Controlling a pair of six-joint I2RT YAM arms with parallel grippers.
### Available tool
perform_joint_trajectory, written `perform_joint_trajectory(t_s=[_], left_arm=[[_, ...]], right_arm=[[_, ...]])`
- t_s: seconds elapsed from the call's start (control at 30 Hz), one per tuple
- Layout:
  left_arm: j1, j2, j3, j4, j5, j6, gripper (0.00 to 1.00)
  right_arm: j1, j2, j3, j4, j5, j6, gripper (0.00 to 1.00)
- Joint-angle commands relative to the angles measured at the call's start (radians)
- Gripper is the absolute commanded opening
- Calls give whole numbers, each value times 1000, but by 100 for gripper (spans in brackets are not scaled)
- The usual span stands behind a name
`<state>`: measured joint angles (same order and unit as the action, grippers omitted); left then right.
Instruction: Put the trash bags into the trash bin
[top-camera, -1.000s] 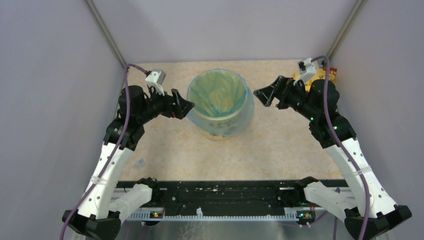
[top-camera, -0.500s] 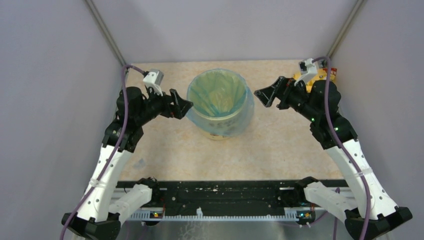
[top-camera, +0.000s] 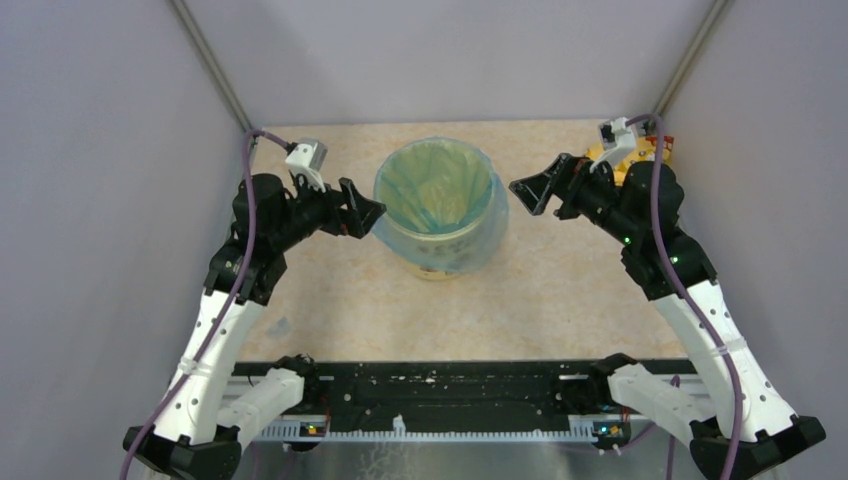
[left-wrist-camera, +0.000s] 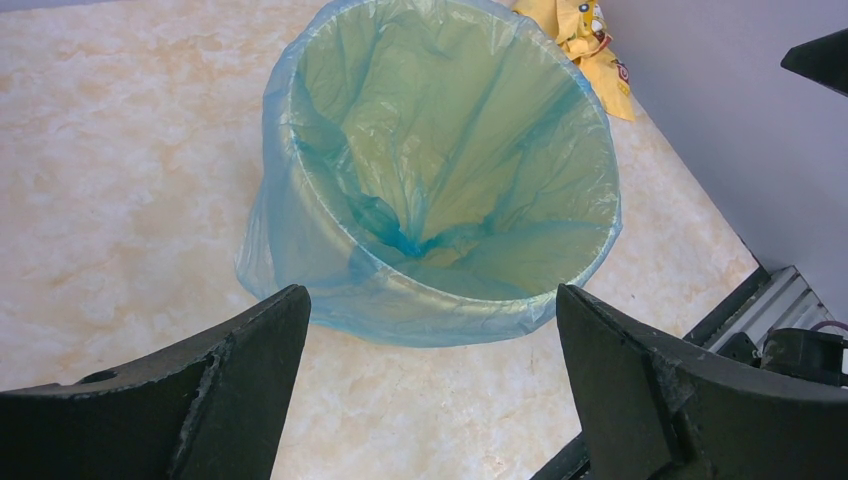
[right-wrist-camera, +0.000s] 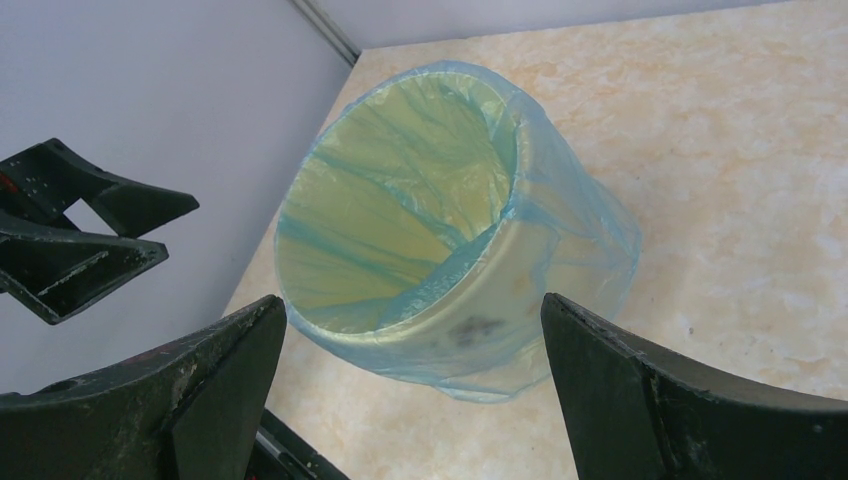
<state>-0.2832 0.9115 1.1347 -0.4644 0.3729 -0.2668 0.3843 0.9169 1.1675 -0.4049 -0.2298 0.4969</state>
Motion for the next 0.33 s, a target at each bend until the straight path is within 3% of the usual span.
perform_joint_trajectory(t_s=[0.0,0.3], left_arm=[[-4,-22,-10,44,-4,0,99],[-4,-20,-13,48,-5,6,99]], right_arm=[[7,-17,45,26,4,-20,99],[7,-3,56,25,6,-21,99]])
